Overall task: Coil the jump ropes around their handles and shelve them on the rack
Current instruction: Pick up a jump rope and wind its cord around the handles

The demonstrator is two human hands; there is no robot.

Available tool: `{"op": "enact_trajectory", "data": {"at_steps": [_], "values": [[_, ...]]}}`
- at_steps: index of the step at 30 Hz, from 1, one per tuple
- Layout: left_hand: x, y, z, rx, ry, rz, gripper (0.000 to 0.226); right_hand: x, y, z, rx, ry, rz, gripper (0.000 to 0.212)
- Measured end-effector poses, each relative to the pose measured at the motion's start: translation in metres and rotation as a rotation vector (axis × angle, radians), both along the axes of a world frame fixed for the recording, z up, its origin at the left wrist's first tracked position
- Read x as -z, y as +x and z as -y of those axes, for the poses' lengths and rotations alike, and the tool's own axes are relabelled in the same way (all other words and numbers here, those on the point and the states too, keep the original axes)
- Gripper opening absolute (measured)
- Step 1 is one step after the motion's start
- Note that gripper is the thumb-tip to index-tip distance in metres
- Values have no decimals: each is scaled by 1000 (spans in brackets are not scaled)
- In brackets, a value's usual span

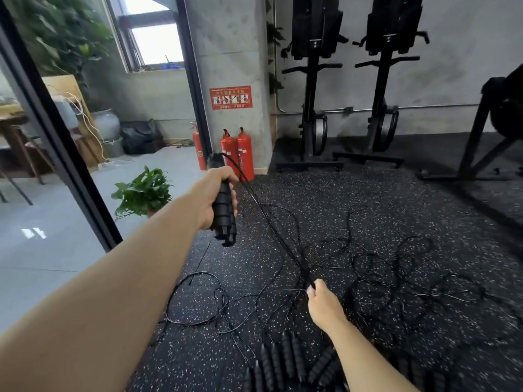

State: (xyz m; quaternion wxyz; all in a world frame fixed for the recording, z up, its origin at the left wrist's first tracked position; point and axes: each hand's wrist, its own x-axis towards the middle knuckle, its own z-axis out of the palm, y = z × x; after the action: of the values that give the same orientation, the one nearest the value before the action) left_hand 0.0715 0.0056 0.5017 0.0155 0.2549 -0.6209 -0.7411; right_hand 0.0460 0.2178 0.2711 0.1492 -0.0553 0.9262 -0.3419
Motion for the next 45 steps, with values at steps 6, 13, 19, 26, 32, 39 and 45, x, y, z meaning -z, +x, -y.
{"op": "enact_trajectory", "data": {"at_steps": [6,13,19,26,32,39,45], "values": [[44,17,-48,256,-271,68,8,-62,-1,23,-337,162,-340,13],[62,13,-48,318,-907,155,22,-108,-5,37,-361,151,-592,17],[44,21,-7,29,-479,-87,13,-89,-29,23,-188,478,-352,33],[57,31,16,-167,-477,-100,14,-90,-47,29,50,-65,-251,24],[84,29,23,-149,-527,6,27,-163,-65,46,92,-435,-633,25],[108,21,8,114,-683,136,26,-181,-78,44,-101,-199,-615,45],[107,13,-10,275,-885,186,16,-173,-97,29,-232,114,-625,41]]}}
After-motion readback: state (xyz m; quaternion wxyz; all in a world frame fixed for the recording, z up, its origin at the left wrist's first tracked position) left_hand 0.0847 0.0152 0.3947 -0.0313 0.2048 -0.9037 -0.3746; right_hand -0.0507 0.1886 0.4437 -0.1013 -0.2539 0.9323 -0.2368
